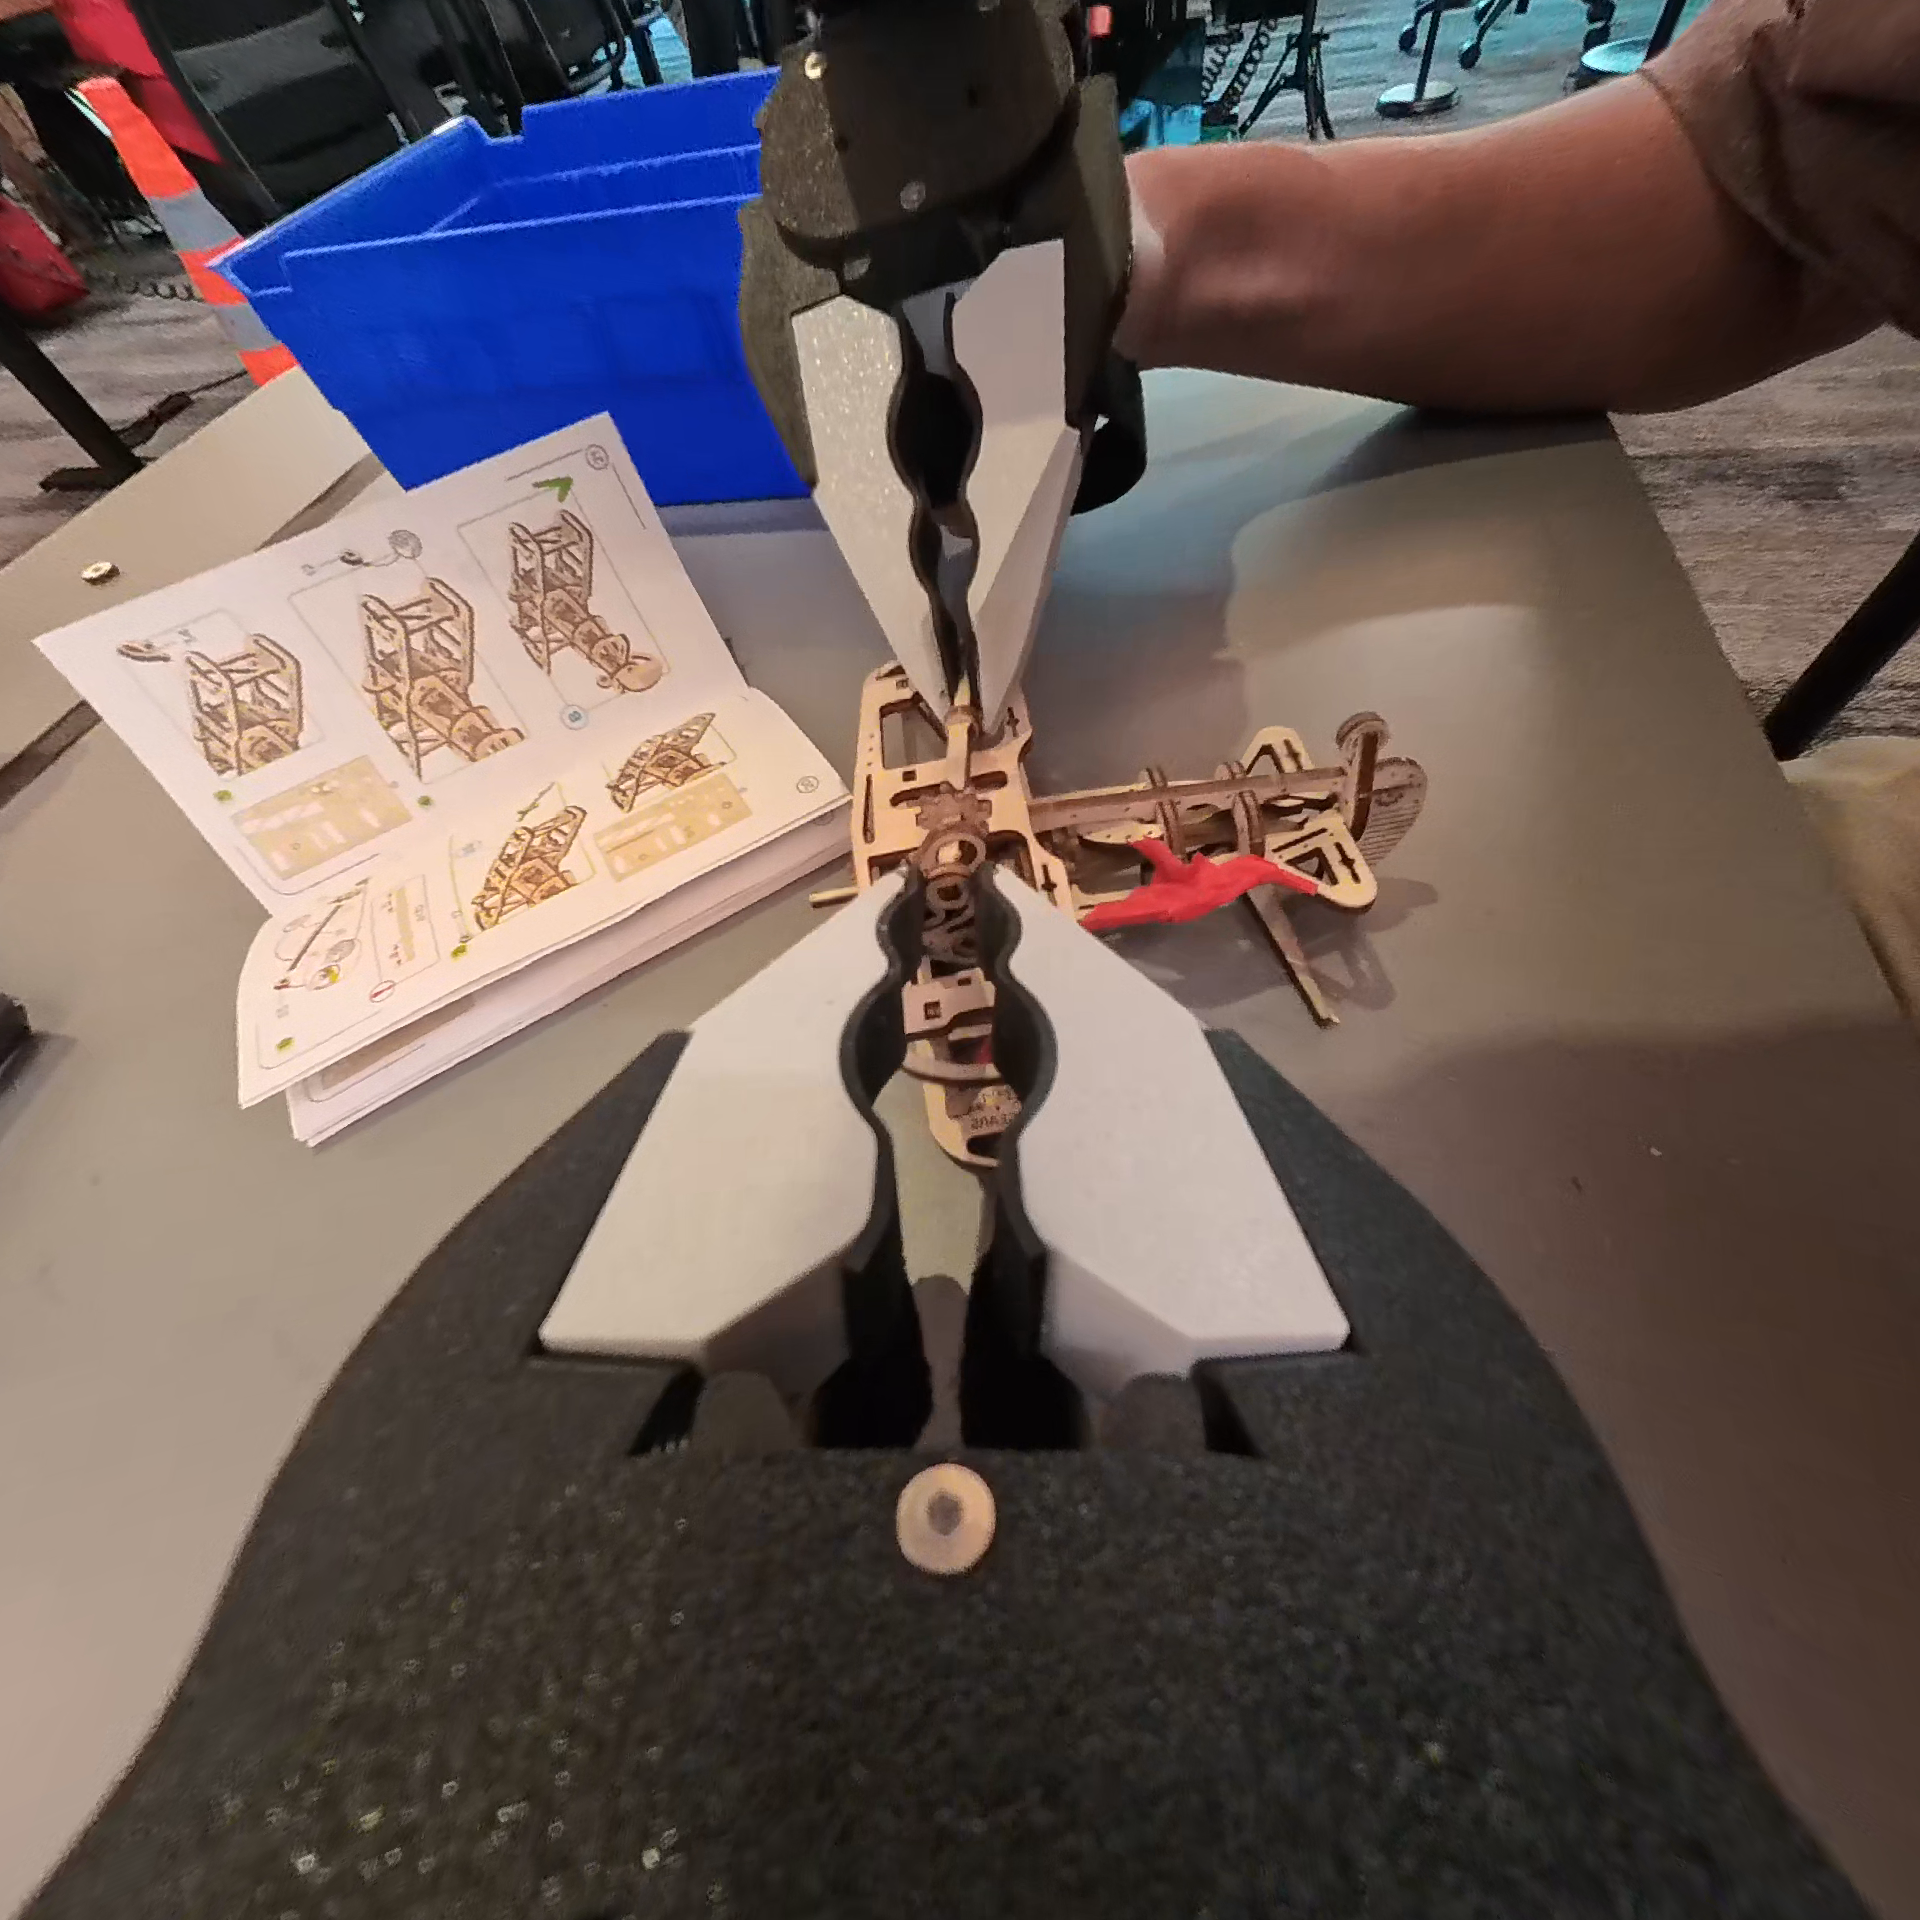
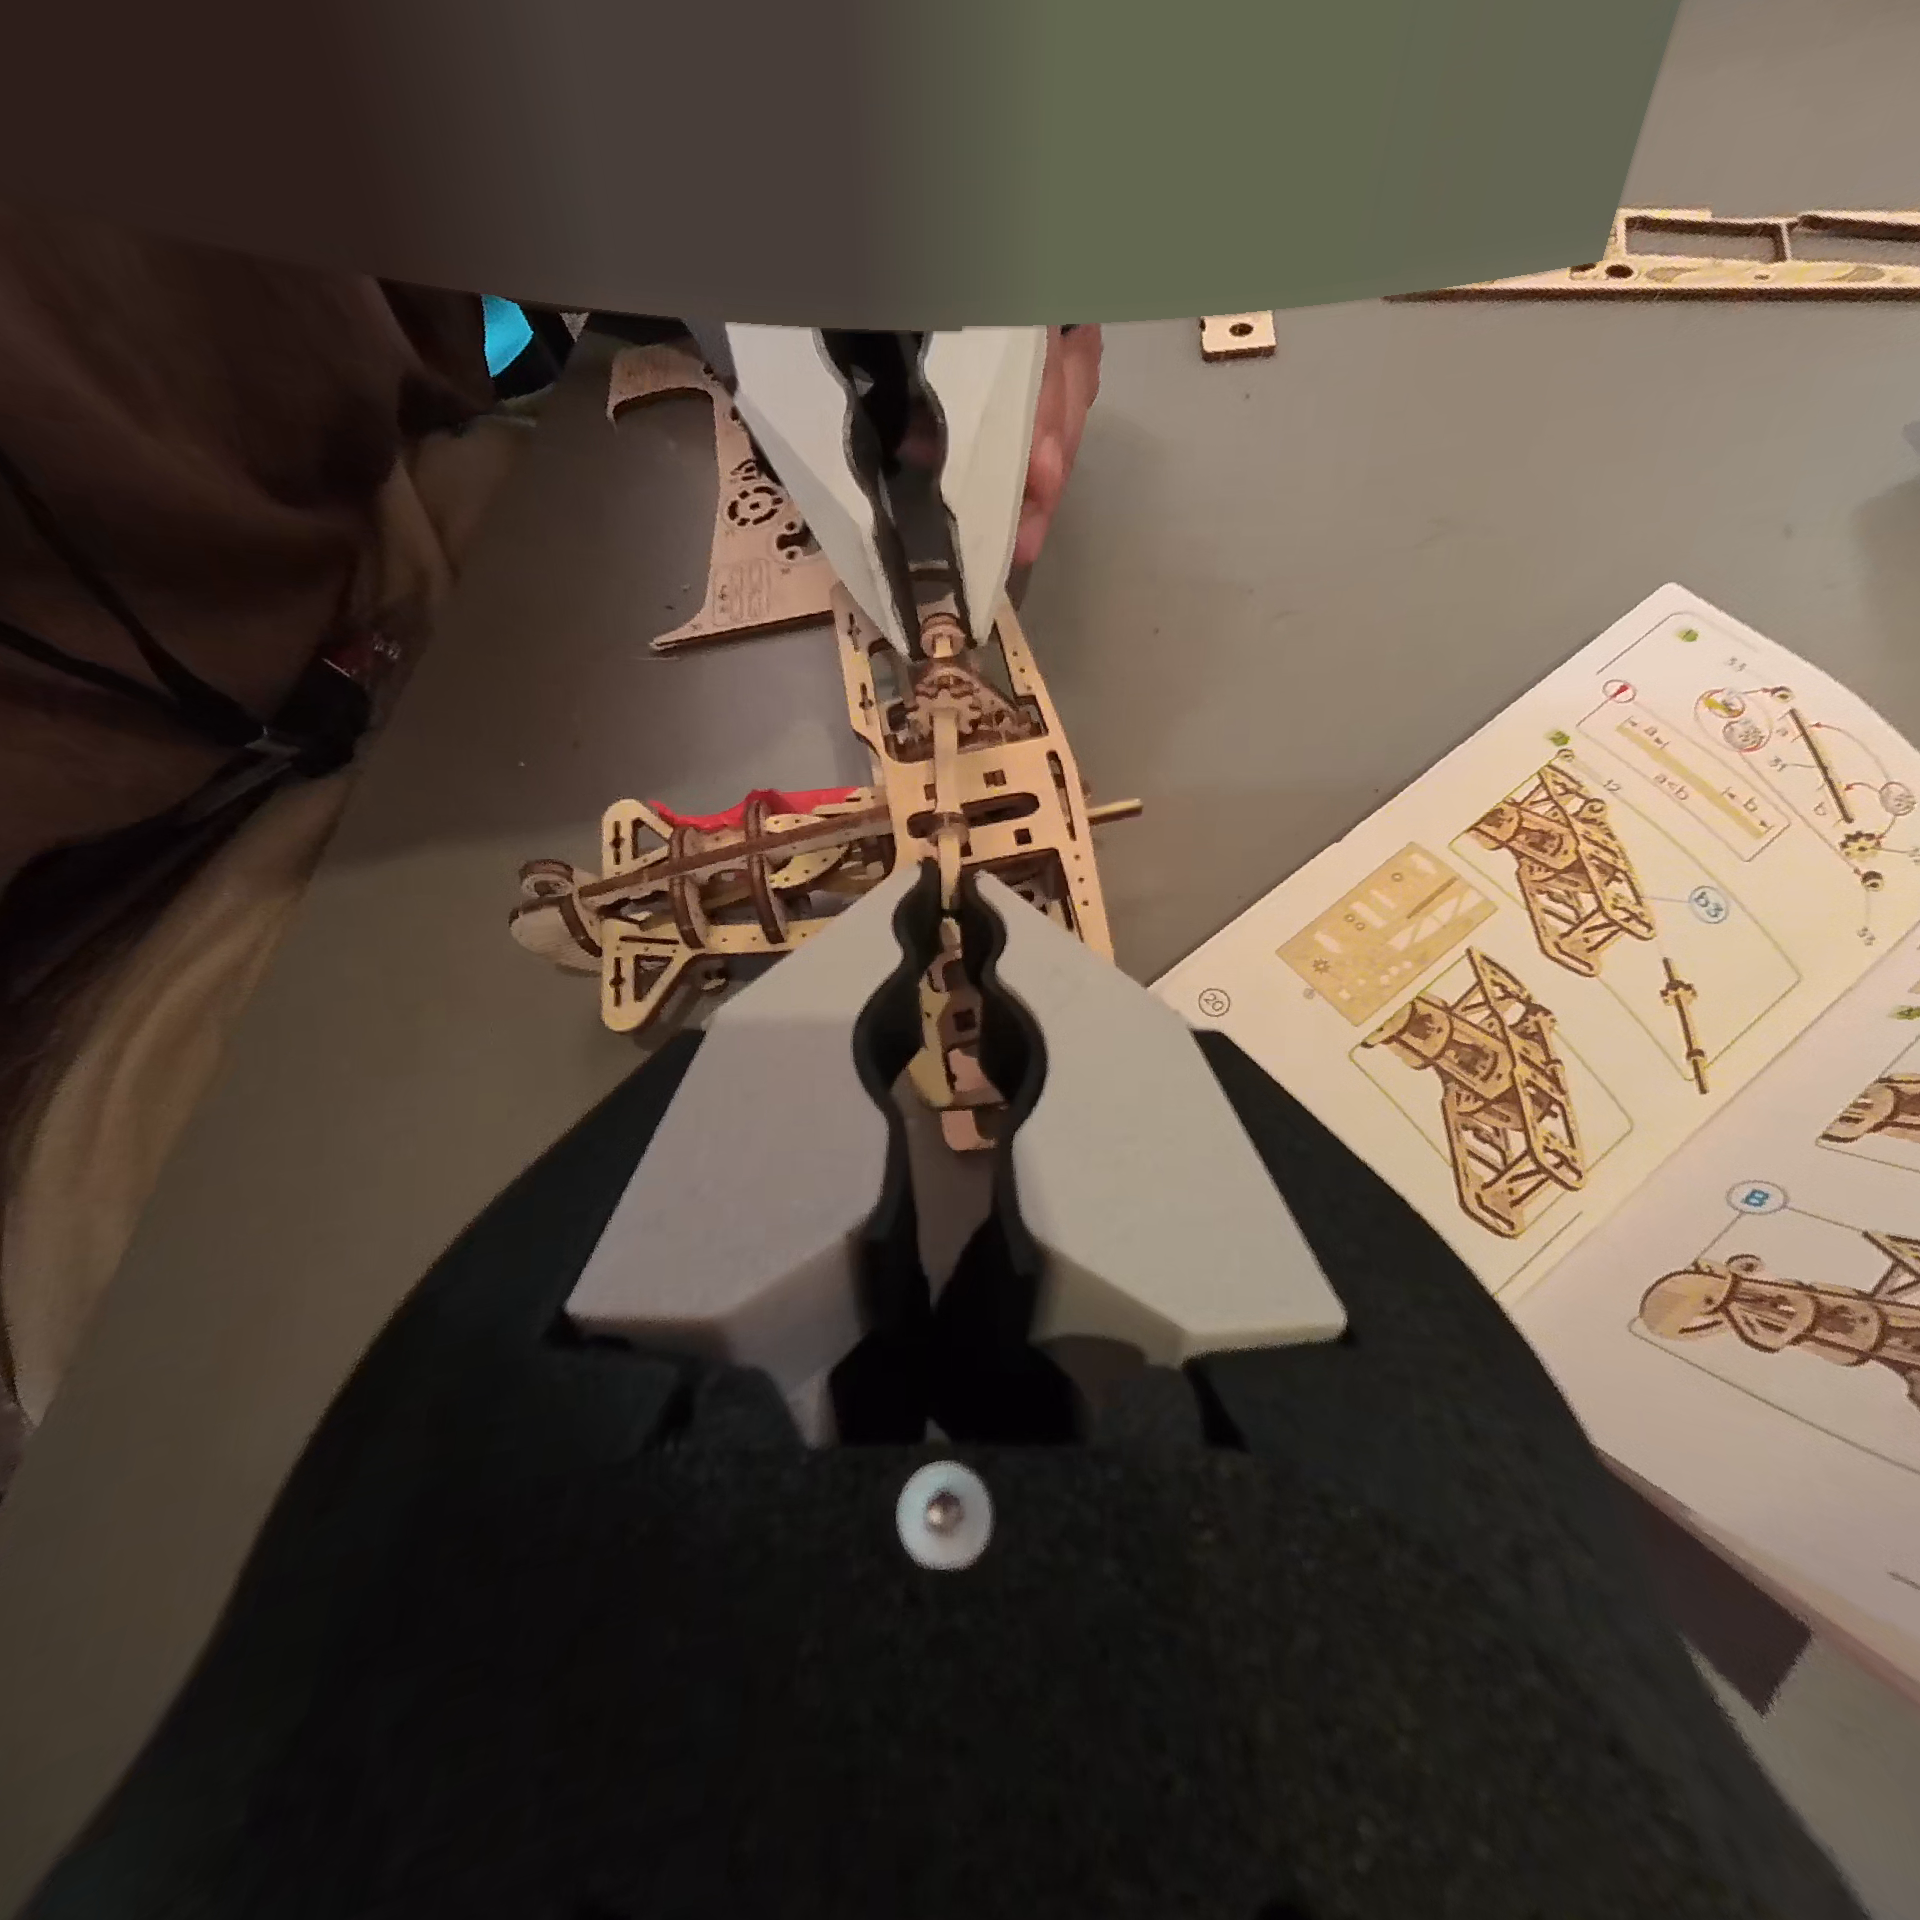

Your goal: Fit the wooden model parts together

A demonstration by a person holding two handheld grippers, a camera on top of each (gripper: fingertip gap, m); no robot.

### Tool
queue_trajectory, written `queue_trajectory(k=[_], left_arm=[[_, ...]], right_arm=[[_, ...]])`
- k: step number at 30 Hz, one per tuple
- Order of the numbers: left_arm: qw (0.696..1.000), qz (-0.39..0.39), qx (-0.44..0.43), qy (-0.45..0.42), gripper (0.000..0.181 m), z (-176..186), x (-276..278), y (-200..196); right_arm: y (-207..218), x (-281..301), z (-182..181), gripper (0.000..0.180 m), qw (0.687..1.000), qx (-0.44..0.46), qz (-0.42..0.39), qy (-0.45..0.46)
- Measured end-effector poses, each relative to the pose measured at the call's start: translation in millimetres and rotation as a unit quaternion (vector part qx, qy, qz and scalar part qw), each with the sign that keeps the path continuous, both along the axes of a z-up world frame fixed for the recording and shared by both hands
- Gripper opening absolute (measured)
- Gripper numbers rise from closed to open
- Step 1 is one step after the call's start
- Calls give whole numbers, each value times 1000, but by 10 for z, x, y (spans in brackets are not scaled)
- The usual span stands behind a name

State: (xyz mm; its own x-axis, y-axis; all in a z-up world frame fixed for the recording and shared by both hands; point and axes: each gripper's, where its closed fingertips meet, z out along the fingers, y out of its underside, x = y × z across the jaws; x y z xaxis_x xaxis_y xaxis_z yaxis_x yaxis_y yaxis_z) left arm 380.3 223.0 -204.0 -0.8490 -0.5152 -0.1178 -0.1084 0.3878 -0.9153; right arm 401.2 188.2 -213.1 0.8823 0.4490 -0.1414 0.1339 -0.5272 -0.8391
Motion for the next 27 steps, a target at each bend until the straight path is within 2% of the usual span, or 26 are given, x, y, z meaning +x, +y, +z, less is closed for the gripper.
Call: queue_trajectory(k=[16,20,27], left_arm=[[1000,-7,11,5,6,-38,12,-66],[1000,-9,24,-2,6,-65,4,-81],[1000,-9,25,-3,6,-65,9,-77]], right_arm=[[-1,29,-31,2,1000,-6,-14,18],[14,1,-6,17,999,-8,-12,35],[17,-16,20,13,999,1,-8,35]])
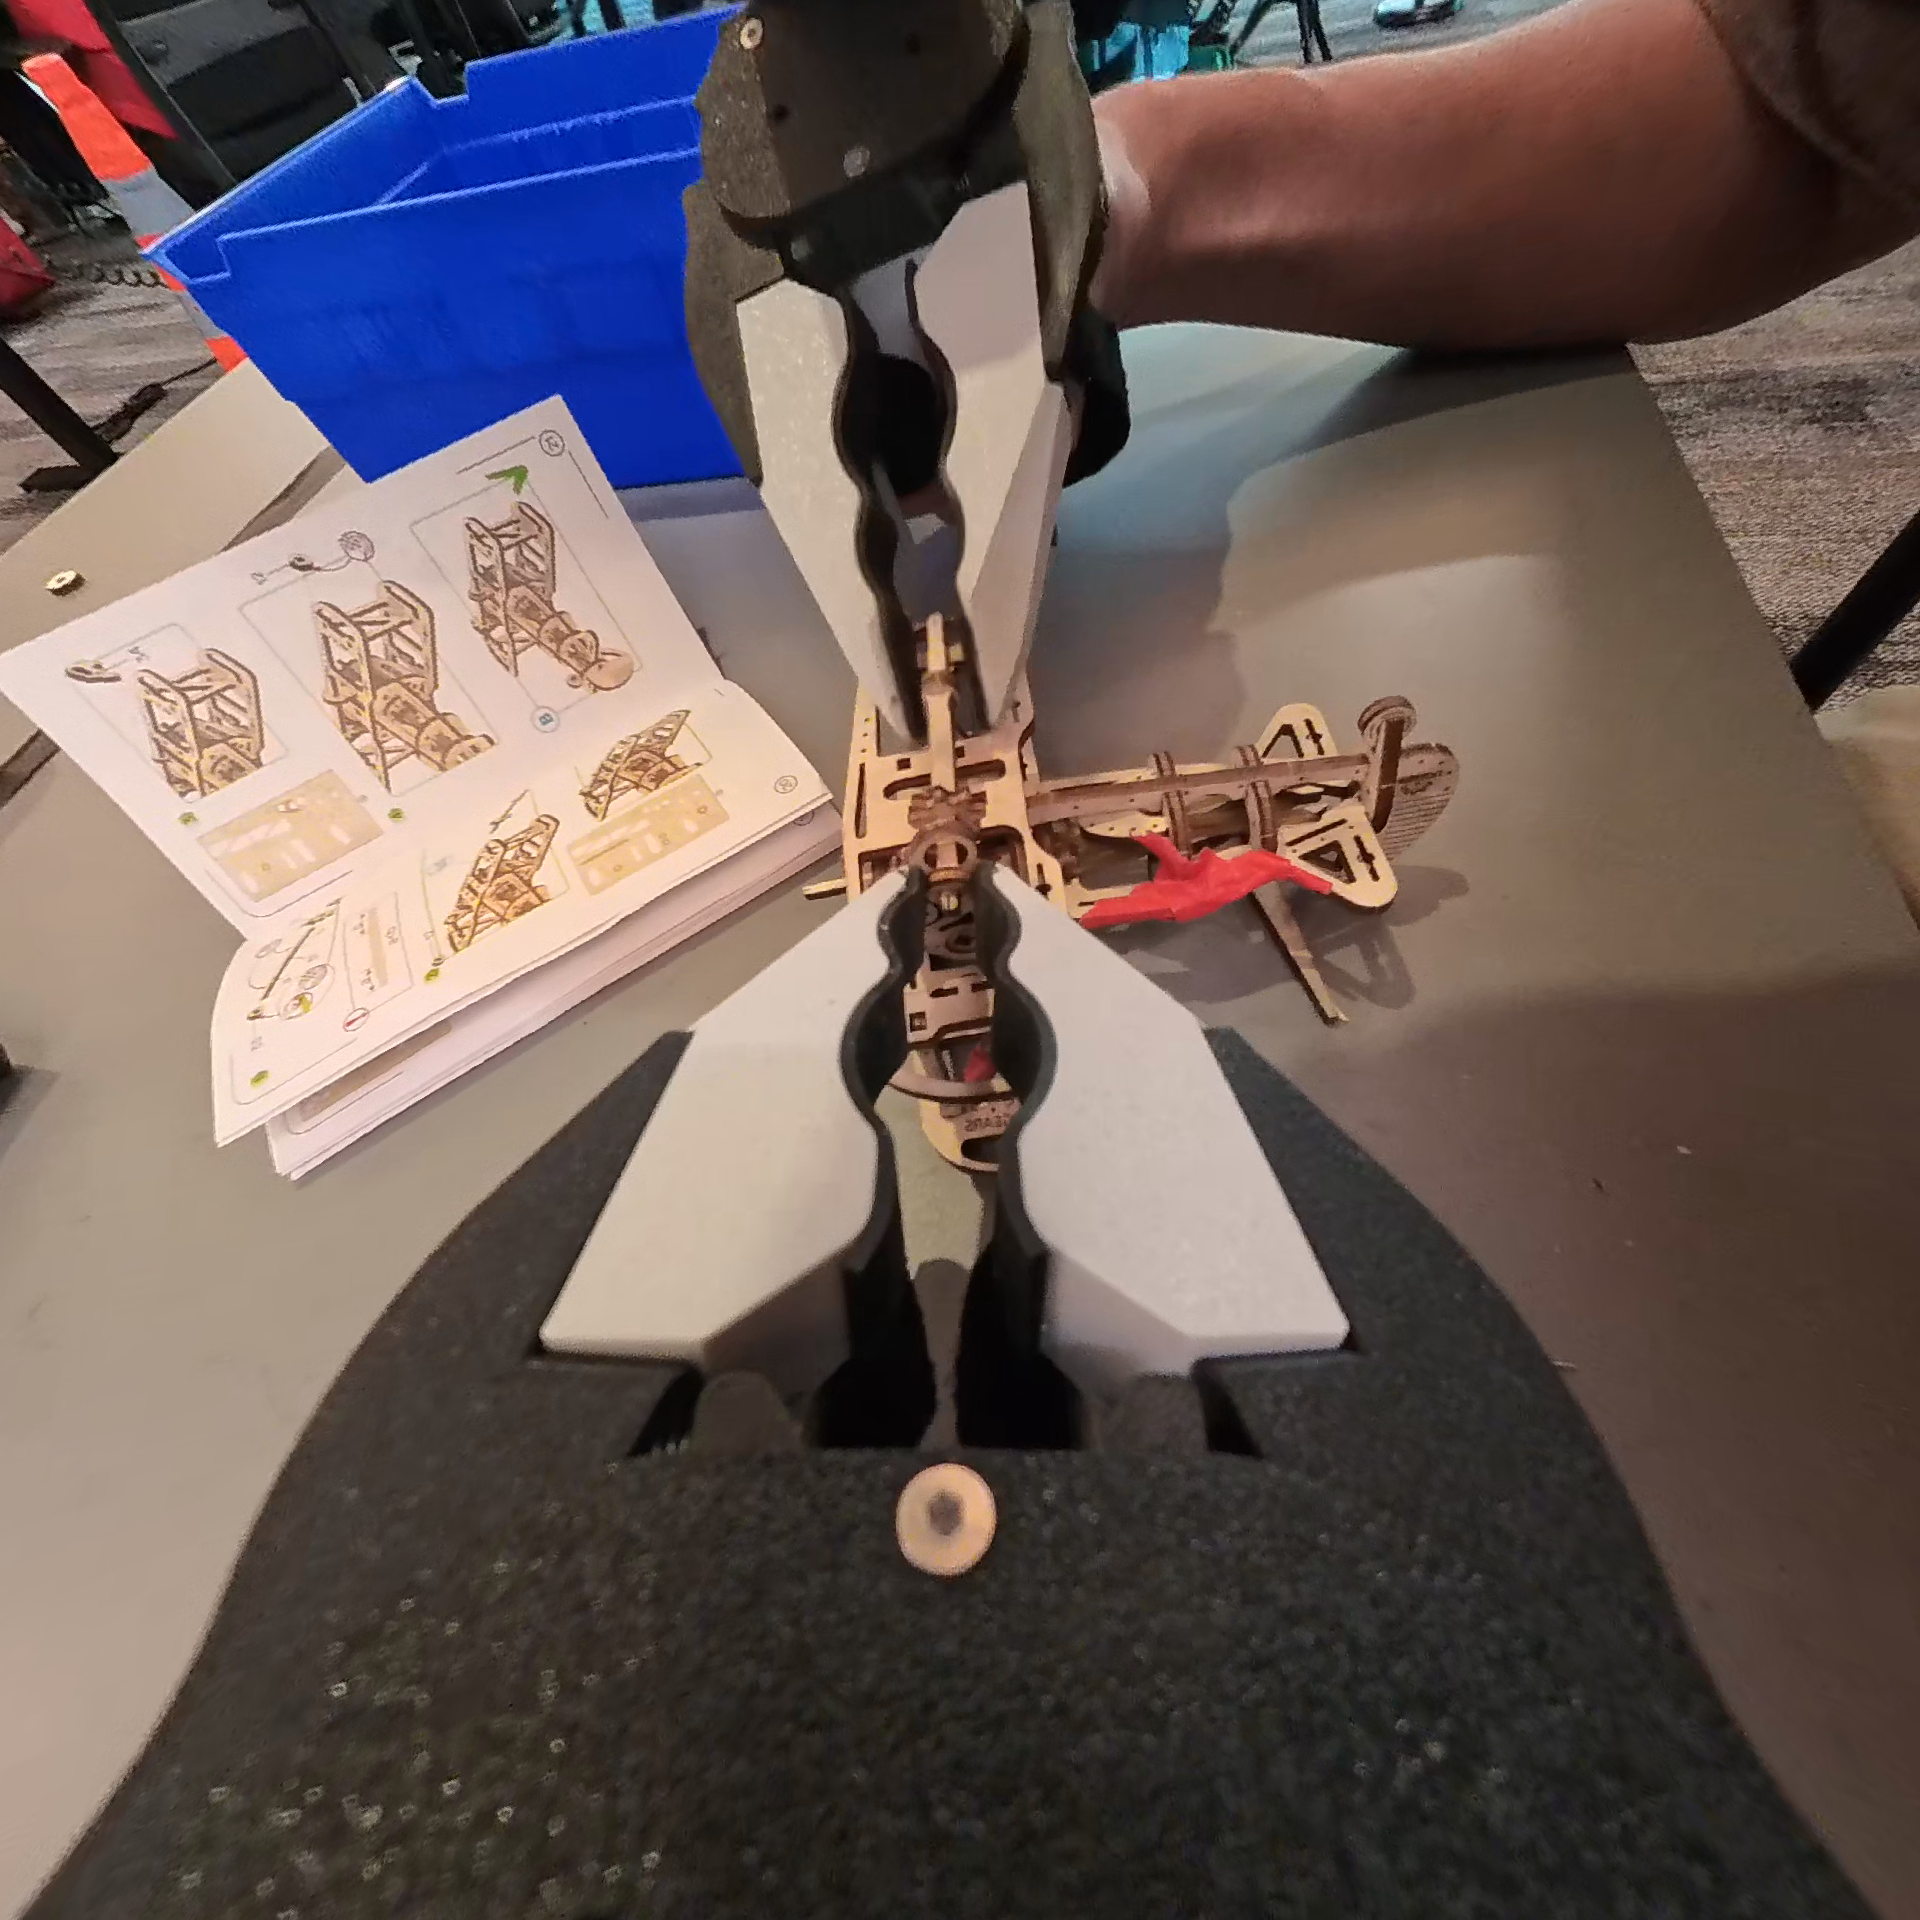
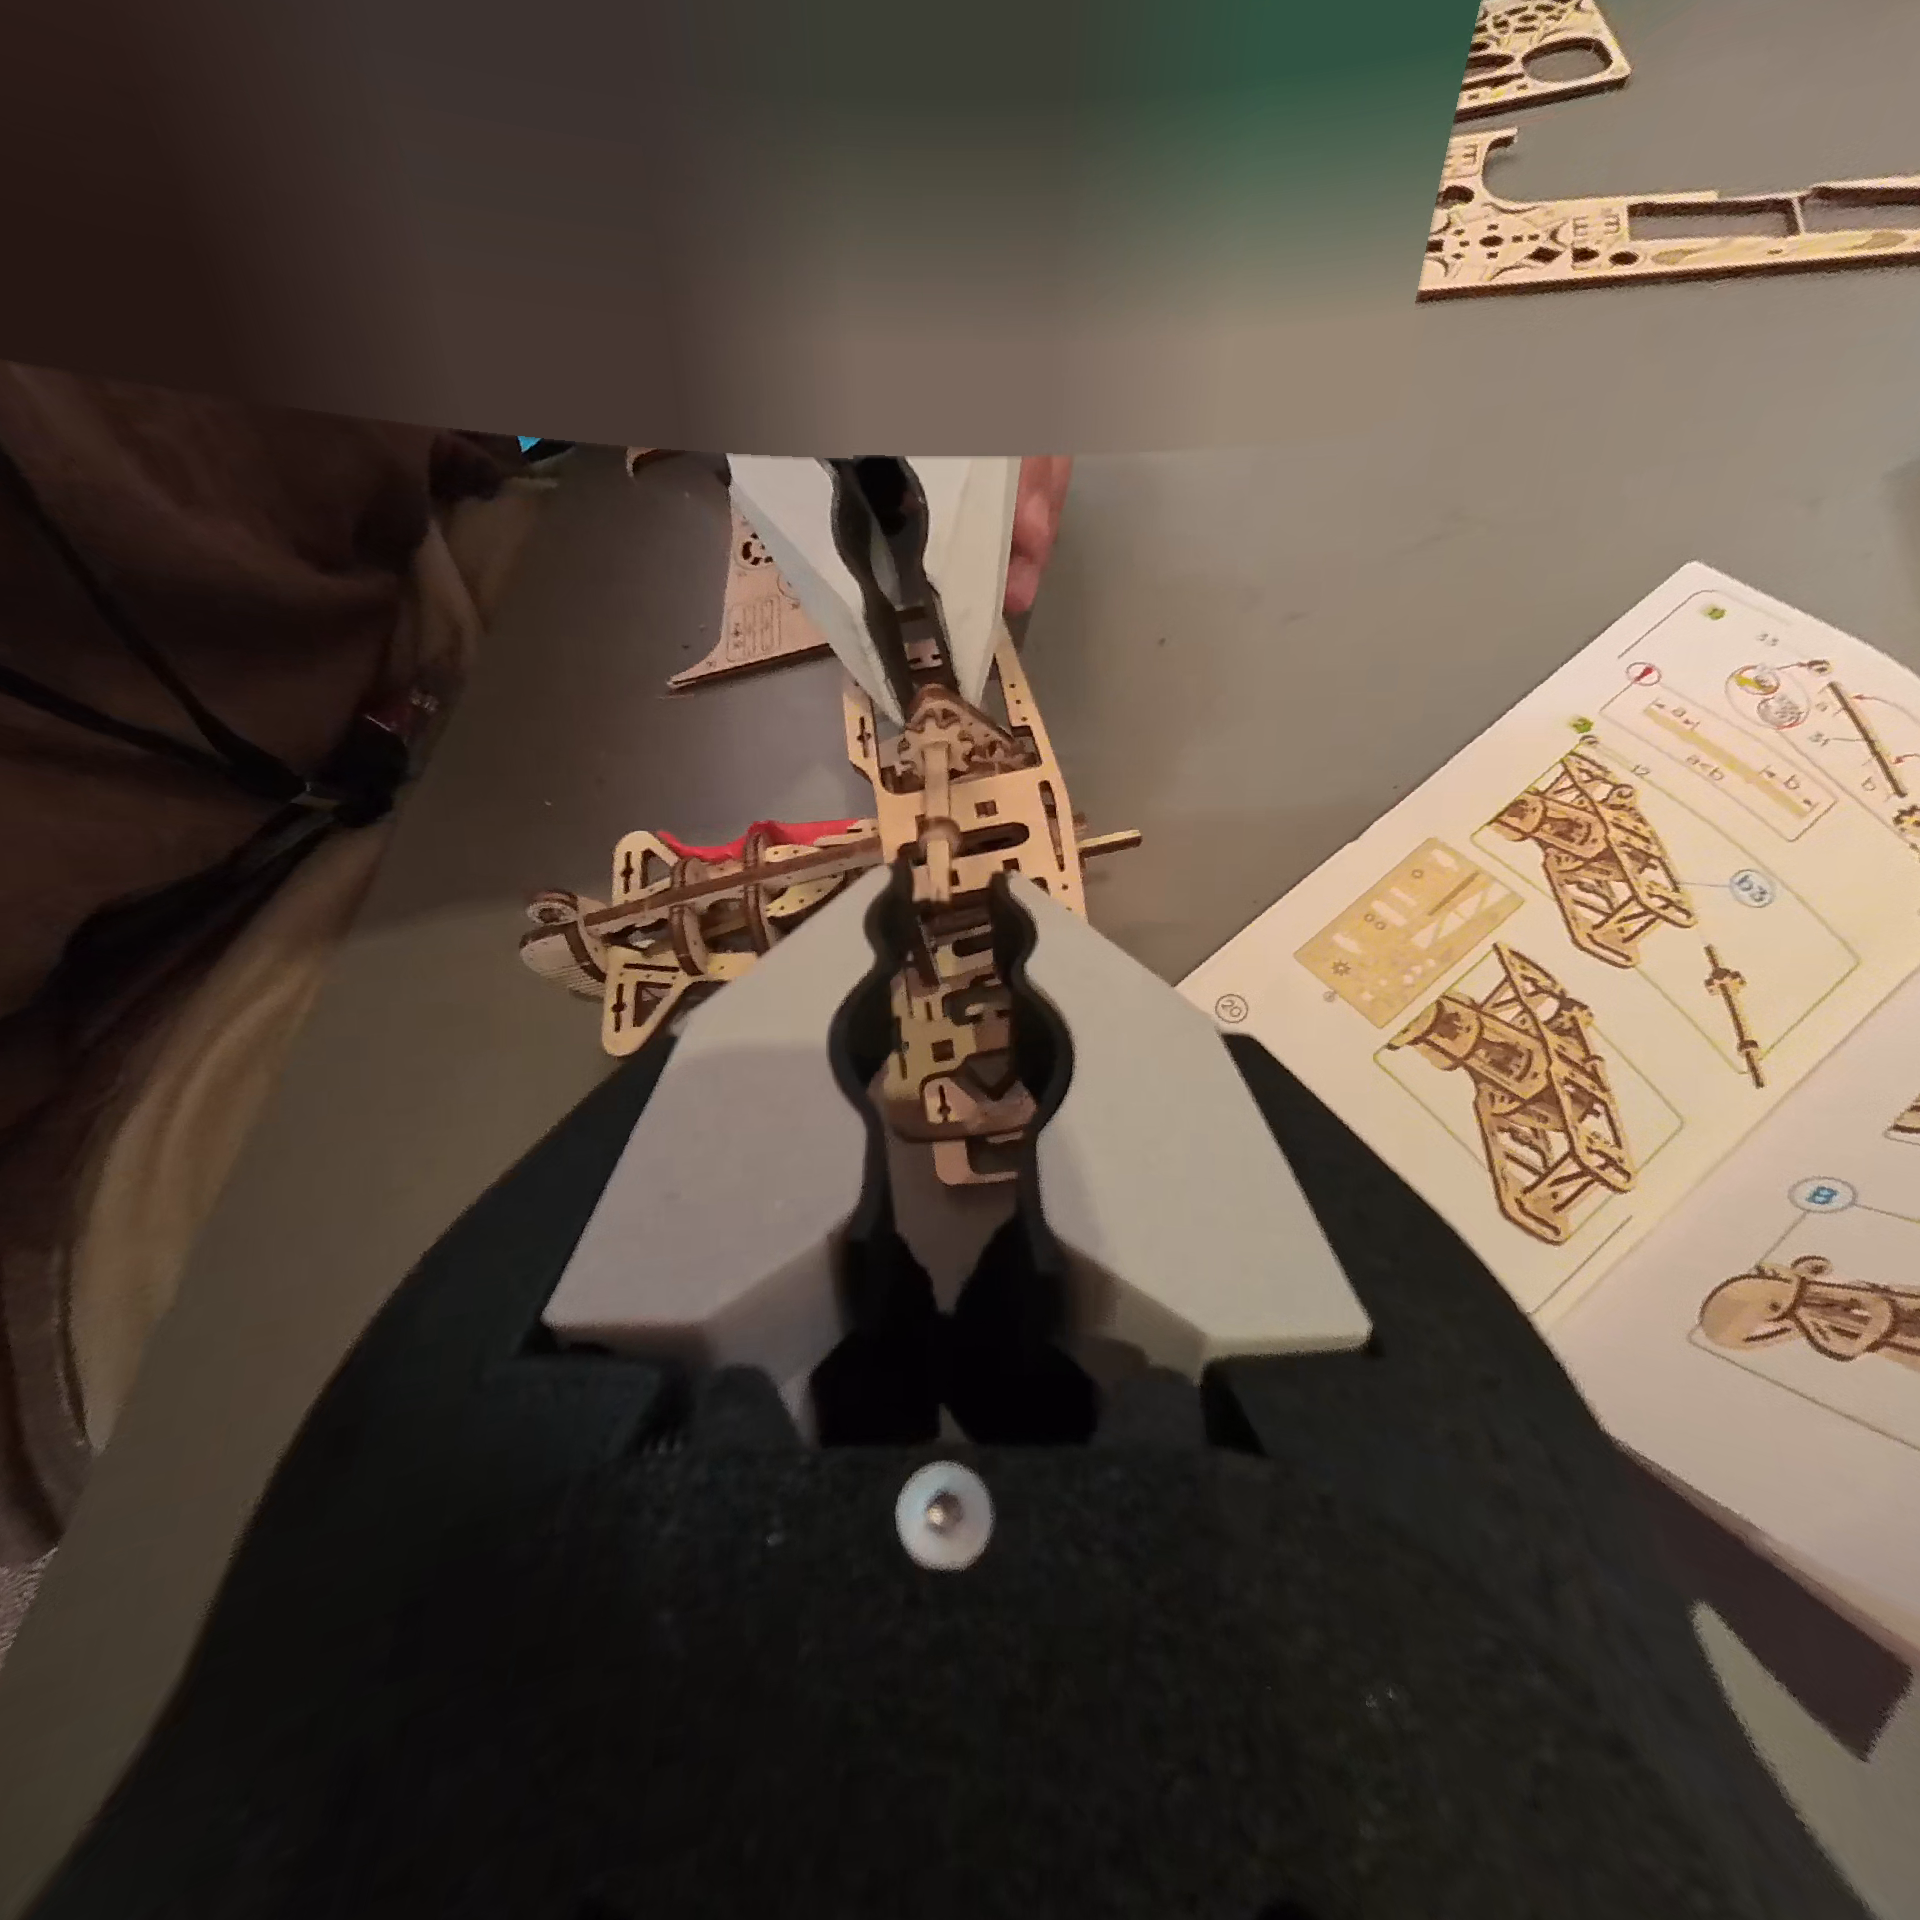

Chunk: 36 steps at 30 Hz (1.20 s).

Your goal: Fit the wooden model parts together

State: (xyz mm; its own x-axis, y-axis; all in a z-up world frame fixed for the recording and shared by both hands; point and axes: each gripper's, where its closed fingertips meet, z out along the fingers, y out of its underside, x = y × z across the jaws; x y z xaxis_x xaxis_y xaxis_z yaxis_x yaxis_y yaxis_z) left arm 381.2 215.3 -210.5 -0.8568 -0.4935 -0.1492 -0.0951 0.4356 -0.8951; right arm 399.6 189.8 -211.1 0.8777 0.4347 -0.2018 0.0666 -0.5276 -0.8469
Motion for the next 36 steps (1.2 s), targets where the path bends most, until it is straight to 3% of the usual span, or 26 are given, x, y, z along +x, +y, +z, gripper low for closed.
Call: queue_trajectory(k=[5,12,36], left_arm=[[1000,1,0,-1,6,1,4,0],[1000,2,0,-2,6,3,9,-12],[1000,0,-3,-4,6,4,16,-57]], right_arm=[[12,-26,115,19,999,20,2,35],[75,-39,36,5,999,36,-4,-4],[69,-34,100,5,998,69,-7,-1]])
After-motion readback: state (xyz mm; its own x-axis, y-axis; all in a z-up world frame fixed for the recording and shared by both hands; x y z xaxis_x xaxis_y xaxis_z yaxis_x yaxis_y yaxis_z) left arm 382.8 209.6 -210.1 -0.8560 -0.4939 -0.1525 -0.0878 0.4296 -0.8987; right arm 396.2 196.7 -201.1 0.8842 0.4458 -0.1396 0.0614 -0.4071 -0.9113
